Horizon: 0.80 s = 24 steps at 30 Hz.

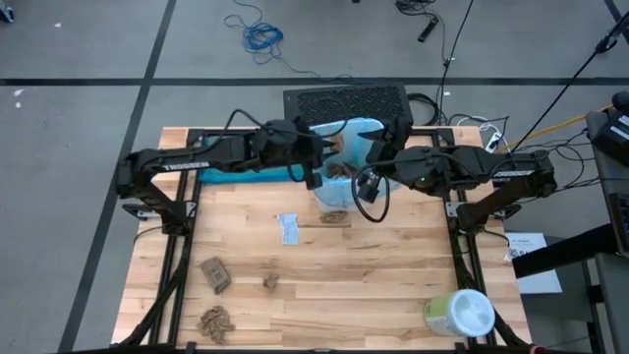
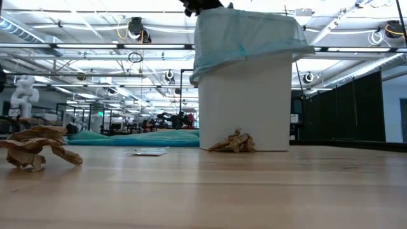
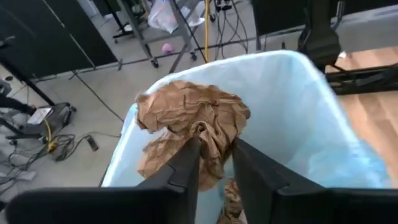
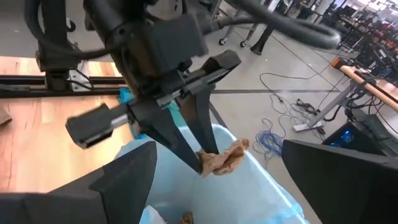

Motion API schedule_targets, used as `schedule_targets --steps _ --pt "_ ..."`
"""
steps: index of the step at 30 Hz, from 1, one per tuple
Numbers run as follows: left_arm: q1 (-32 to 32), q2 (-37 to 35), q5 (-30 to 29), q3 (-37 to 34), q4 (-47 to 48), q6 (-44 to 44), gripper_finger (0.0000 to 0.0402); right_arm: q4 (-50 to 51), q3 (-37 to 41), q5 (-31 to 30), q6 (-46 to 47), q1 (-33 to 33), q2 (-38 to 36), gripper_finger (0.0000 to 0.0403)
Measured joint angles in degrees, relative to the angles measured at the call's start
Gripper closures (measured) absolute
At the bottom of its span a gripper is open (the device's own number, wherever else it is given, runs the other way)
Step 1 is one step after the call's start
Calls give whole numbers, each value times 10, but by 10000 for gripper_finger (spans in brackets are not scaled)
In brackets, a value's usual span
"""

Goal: Place trash/remove bag and relplace
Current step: Put the brown napkin into the blue trash bin, then put the brown cup sleeve into the blue trash bin

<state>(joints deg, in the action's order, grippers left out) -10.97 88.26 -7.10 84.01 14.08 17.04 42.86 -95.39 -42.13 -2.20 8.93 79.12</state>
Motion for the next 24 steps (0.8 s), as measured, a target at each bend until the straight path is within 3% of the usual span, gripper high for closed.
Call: schedule_targets --steps 7,12,18,22,24 --pt "2 -13 9 33 6 0 259 4 0 0 0 0 0 64" --pt "4 -24 -5 80 107 -1 260 11 0 0 0 0 0 64" --pt "28 -83 -114 105 309 -21 322 29 0 0 7 23 0 79" --pt "38 -117 -121 104 456 -109 386 31 0 0 2 47 0 130" --pt "45 -133 -121 100 502 -158 395 29 0 0 2 57 0 167"
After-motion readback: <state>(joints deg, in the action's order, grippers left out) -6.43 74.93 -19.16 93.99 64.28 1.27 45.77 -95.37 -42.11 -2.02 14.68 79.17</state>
